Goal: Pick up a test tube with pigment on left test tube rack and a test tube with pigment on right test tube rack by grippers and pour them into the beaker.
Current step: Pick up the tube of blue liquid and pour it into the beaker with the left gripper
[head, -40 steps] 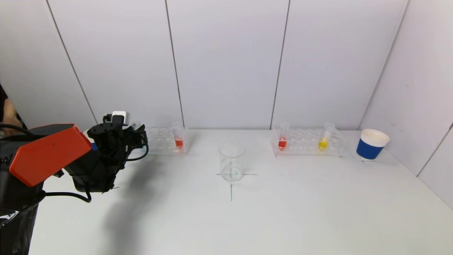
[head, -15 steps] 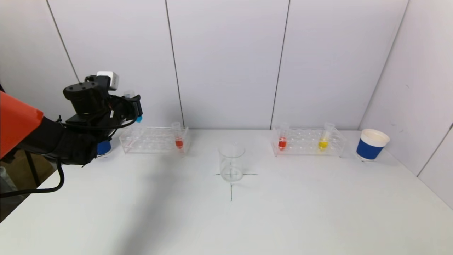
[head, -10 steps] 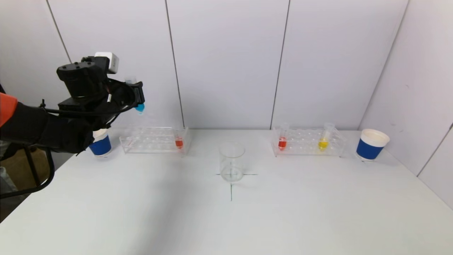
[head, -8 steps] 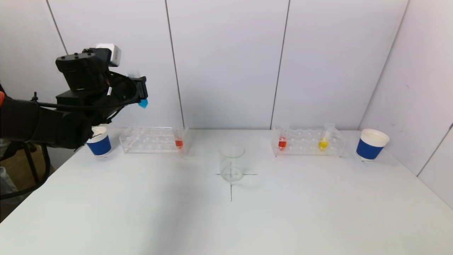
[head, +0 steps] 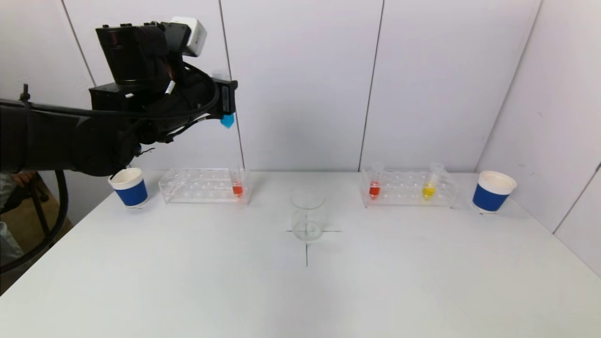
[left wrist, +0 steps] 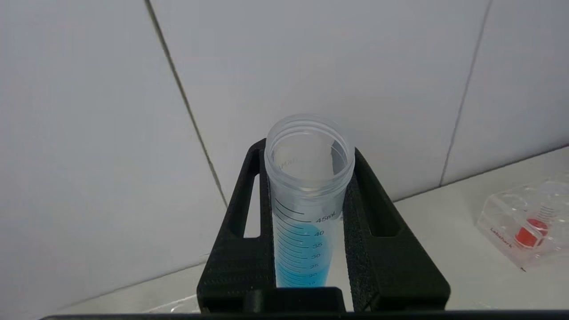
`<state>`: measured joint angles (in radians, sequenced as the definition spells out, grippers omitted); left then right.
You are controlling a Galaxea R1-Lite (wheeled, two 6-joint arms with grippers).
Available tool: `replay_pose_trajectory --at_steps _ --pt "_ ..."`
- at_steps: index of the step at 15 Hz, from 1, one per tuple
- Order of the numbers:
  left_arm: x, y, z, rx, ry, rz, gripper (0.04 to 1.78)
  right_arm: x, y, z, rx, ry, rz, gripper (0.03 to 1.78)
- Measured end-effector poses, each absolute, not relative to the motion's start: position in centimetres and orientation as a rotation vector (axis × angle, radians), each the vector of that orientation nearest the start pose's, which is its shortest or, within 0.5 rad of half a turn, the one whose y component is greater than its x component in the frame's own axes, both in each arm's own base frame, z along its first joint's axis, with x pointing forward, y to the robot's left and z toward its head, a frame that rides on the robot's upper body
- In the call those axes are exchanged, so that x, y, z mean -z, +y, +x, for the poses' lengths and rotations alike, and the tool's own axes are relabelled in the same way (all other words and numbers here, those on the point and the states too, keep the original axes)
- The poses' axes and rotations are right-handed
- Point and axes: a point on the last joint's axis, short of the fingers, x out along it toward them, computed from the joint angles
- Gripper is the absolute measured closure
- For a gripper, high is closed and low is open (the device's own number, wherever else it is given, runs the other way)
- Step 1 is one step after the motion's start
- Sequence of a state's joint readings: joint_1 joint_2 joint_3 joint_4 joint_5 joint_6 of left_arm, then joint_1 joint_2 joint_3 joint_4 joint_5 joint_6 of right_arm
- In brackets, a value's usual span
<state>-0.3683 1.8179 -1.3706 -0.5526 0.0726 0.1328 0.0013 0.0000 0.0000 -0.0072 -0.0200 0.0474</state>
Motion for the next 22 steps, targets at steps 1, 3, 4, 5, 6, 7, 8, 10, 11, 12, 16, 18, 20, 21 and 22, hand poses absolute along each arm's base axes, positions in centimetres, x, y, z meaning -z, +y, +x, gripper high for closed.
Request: replay_pose_trajectory --at_steps 1,3,4,5,6,7,8,10,11,12,16,18,20,21,22 --pt "-29.7 -13.6 34.2 0.313 -0.139 0.131 1.37 -7.6 0.0 -2.3 0.019 -0.008 0.048 0.04" --pt "-29.6 -14.7 34.7 0.386 -0.157 0.171 1.37 -7.6 0.0 -2.3 0.019 -0.008 0.048 0.04" --pt "-29.4 -15.1 35.1 0.424 -0.160 0.187 1.37 -7.6 0.0 -2.3 0.019 -0.008 0.048 0.04" --pt "-29.0 -15.4 35.5 0.452 -0.161 0.202 1.37 -7.6 0.0 -2.3 0.019 -0.008 0.048 0.04" --pt "-28.6 -15.7 36.0 0.478 -0.159 0.214 1.37 -7.6 0.0 -2.3 0.018 -0.008 0.048 0.04" --pt "-28.2 -16.0 36.4 0.505 -0.157 0.227 1.37 -7.6 0.0 -2.3 0.018 -0.008 0.048 0.04" --pt "-27.8 -16.2 36.9 0.532 -0.160 0.242 1.37 -7.6 0.0 -2.3 0.019 -0.008 0.047 0.04" --pt "-27.1 -16.7 37.7 0.584 -0.174 0.292 1.37 -7.6 0.0 -2.3 0.019 -0.008 0.048 0.04" --pt "-26.8 -16.9 38.1 0.615 -0.182 0.314 1.37 -7.6 0.0 -2.3 0.019 -0.008 0.048 0.04" --pt "-26.6 -17.0 38.5 0.651 -0.195 0.337 1.37 -7.6 0.0 -2.3 0.019 -0.008 0.048 0.04" --pt "-25.0 -16.6 40.0 0.804 -0.237 0.506 1.37 -7.6 0.0 -2.3 0.019 -0.008 0.047 0.04" --pt "-23.9 -16.4 40.6 0.867 -0.253 0.582 1.37 -7.6 0.0 -2.3 0.019 -0.008 0.048 0.04" --pt "-22.8 -16.5 41.1 0.879 -0.262 0.643 1.37 -7.6 0.0 -2.3 0.019 -0.008 0.048 0.04" --pt "-22.3 -16.6 41.4 0.882 -0.263 0.668 1.37 -7.6 0.0 -2.3 0.019 -0.008 0.048 0.04" --pt "-21.7 -16.6 41.7 0.882 -0.267 0.698 1.37 -7.6 0.0 -2.3 0.019 -0.008 0.048 0.04"
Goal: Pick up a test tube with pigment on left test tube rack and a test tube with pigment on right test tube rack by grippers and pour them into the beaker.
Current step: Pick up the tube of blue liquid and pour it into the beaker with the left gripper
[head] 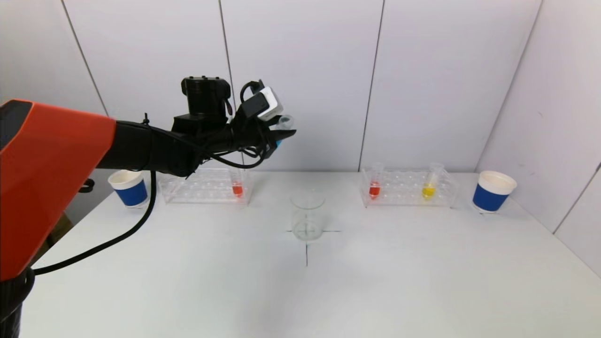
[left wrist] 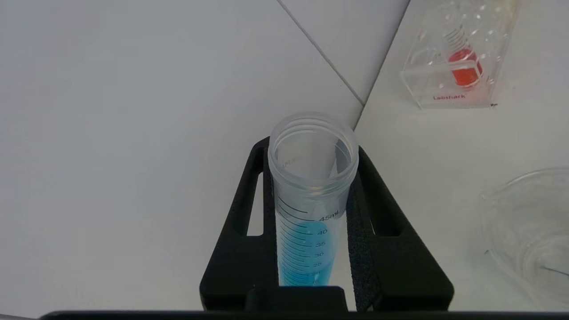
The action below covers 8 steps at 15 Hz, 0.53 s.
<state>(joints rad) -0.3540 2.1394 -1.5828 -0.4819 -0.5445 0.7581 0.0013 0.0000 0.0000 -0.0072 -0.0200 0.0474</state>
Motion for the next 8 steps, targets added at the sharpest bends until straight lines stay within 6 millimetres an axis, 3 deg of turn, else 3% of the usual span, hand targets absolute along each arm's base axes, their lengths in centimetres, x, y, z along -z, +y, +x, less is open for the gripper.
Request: replay_pose_trajectory --at_steps 8 --pt "-18.4 -17.2 42.5 0.903 -0.311 0.930 1.37 -7.6 0.0 -2.3 0.018 -0.008 0.047 0.04"
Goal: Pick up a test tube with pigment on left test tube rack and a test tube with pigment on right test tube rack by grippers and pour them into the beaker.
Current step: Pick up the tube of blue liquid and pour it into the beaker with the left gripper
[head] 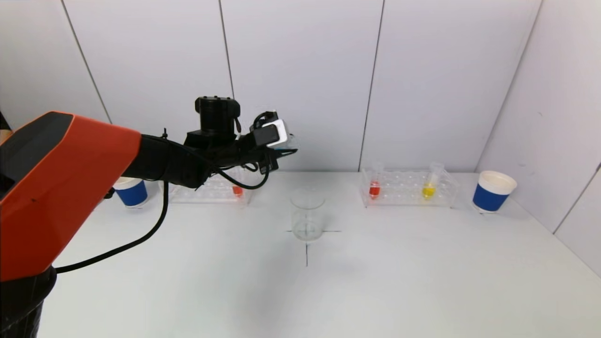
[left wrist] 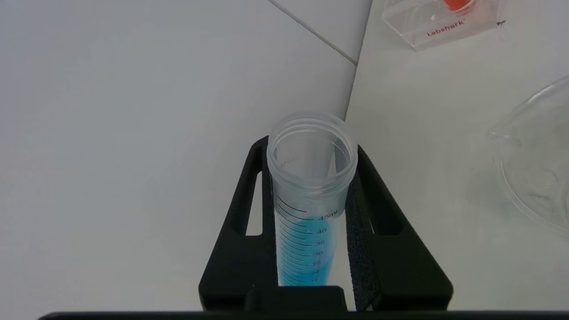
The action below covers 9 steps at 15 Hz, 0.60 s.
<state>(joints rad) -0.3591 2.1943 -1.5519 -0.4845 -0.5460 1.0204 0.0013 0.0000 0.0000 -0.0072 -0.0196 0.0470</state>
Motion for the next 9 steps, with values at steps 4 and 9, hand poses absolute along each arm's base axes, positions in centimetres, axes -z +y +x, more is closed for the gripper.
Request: replay_pose_trajectory --at_steps 4,9 --pt "-17.6 -17.3 42.6 0.934 -0.402 1.004 1.37 -7.6 0.0 -2.3 0.019 -0.008 0.048 0.04" --pt "-16.7 -17.9 42.4 0.939 -0.537 1.021 1.37 -7.6 0.0 -2.3 0.019 -0.008 0.047 0.04"
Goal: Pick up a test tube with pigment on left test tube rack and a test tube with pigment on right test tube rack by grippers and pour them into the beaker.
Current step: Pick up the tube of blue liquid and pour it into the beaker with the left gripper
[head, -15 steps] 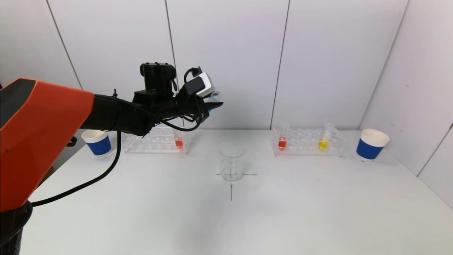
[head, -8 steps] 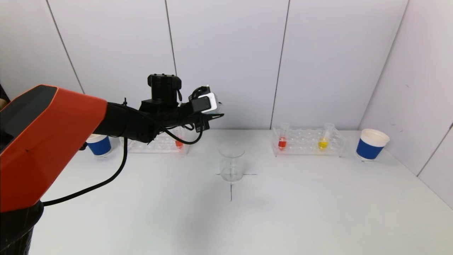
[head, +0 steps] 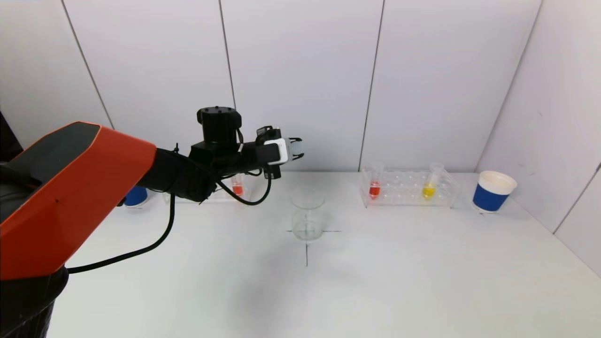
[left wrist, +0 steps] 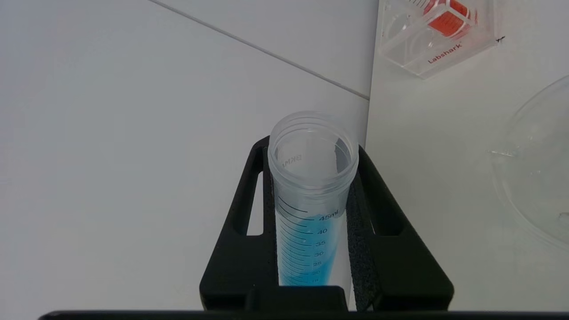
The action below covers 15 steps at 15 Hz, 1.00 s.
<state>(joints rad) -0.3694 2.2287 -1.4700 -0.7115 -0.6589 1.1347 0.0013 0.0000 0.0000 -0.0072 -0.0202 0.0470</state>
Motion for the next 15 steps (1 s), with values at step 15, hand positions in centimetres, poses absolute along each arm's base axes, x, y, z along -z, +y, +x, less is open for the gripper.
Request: replay_pose_trajectory --at_steps 15 --pt "-14.2 -18.2 42.0 0.948 -0.790 1.131 1.37 -7.6 0.0 -2.3 0.018 -0.008 0.048 0.04"
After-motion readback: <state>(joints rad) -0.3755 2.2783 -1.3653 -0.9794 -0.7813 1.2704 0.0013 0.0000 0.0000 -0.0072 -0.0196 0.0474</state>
